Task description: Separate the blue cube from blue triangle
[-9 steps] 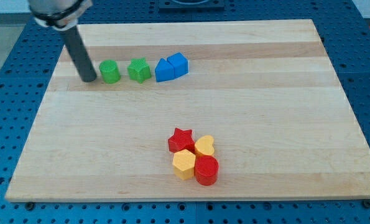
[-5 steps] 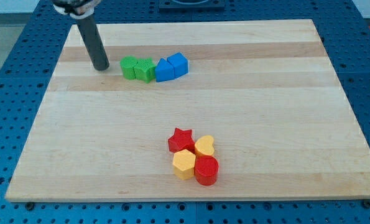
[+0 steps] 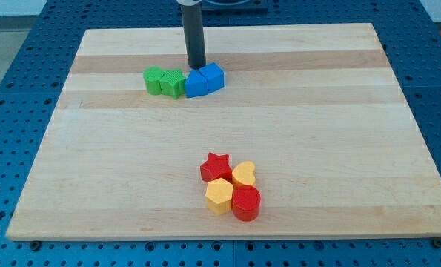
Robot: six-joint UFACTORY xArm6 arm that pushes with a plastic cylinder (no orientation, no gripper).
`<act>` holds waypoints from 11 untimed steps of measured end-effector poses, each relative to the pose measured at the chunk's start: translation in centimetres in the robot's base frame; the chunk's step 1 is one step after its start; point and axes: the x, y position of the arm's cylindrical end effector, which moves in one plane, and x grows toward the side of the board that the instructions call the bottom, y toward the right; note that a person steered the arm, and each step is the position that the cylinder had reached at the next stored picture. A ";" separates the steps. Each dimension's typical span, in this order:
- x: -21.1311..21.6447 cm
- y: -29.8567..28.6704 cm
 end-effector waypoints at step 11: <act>0.8 6.8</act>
